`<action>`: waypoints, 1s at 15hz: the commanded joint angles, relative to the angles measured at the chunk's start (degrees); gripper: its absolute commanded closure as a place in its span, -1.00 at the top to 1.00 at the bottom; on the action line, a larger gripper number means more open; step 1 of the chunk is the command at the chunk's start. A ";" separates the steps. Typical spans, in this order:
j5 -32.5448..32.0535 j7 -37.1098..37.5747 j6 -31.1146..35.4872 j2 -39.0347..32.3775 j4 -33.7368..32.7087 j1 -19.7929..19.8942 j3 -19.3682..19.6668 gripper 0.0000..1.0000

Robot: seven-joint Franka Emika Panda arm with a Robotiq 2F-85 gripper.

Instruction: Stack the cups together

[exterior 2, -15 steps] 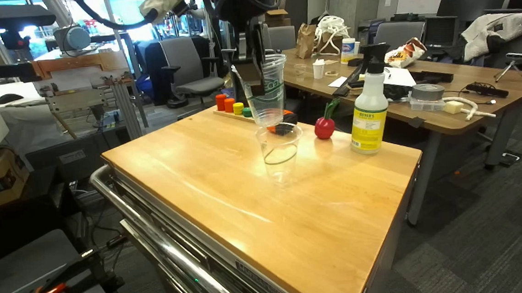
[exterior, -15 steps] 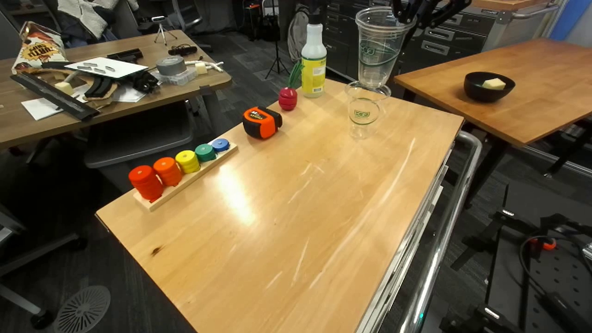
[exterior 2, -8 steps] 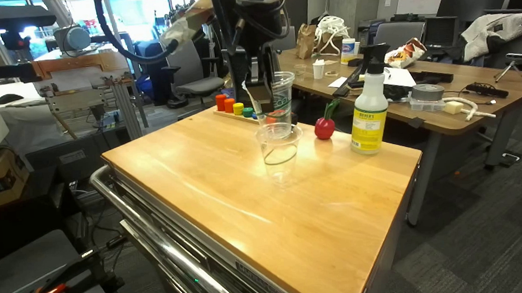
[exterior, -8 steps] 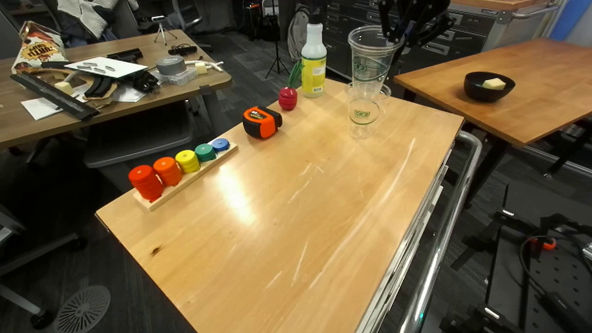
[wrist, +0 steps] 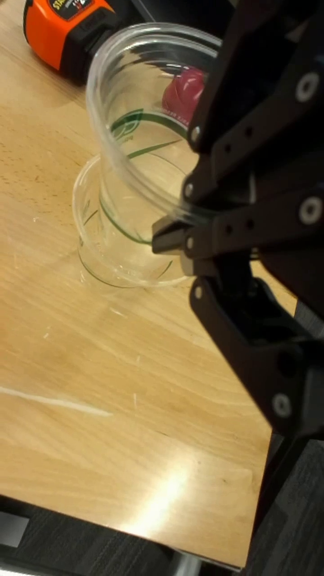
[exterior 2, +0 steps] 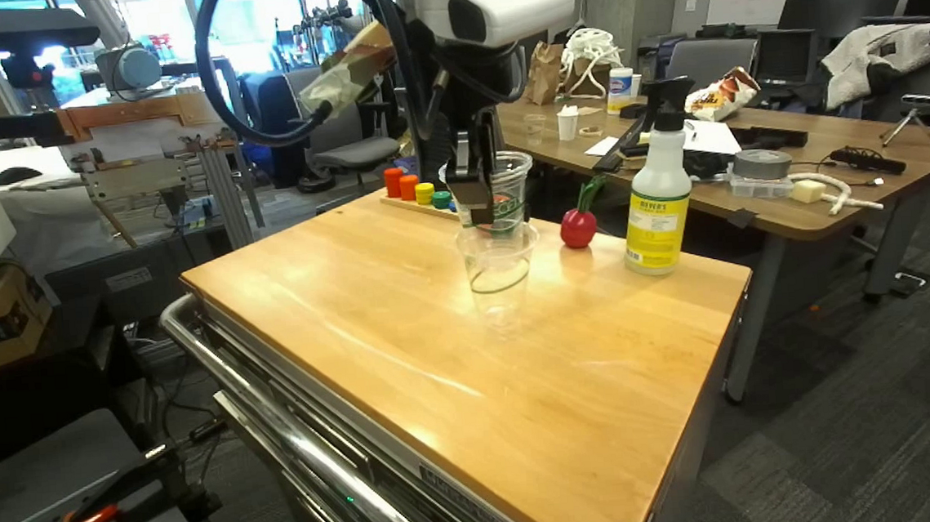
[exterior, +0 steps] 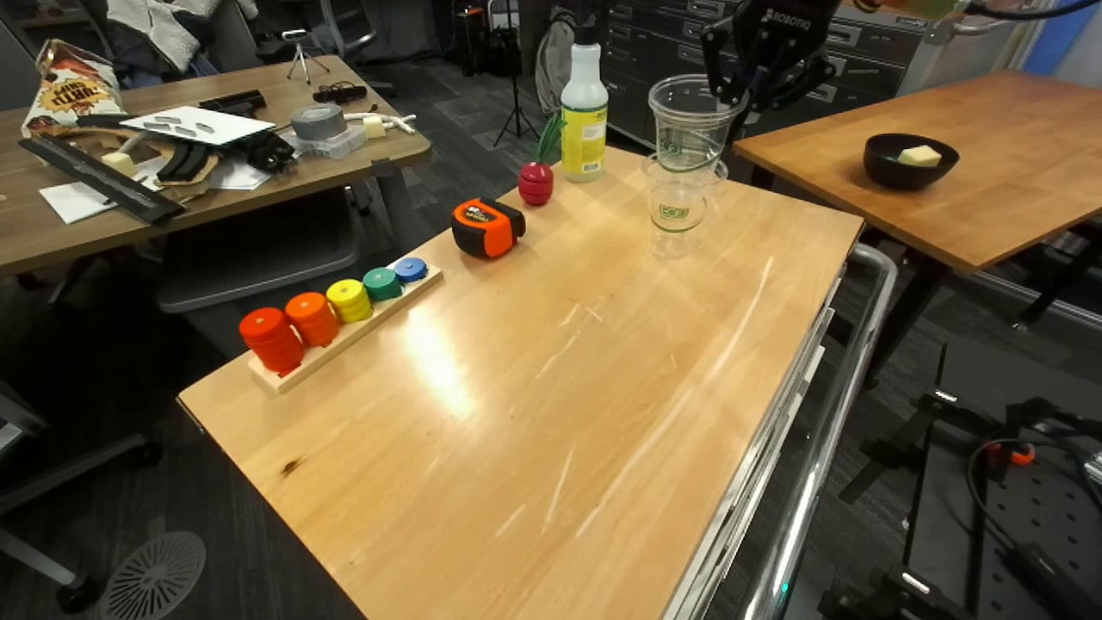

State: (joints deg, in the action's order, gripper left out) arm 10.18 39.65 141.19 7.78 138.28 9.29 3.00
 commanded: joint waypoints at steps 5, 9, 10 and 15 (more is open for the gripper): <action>5.54 -4.69 2.05 -1.56 -2.02 -1.37 1.12 -0.11; 4.58 -4.97 1.67 -0.16 -3.01 -1.44 0.86 0.51; 4.27 -5.08 1.15 0.42 -3.33 -1.47 0.82 0.65; -0.32 -9.52 -9.07 4.88 -5.56 -2.31 -0.16 1.00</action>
State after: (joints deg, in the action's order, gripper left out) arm 12.24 33.50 138.90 8.68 134.09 8.04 3.15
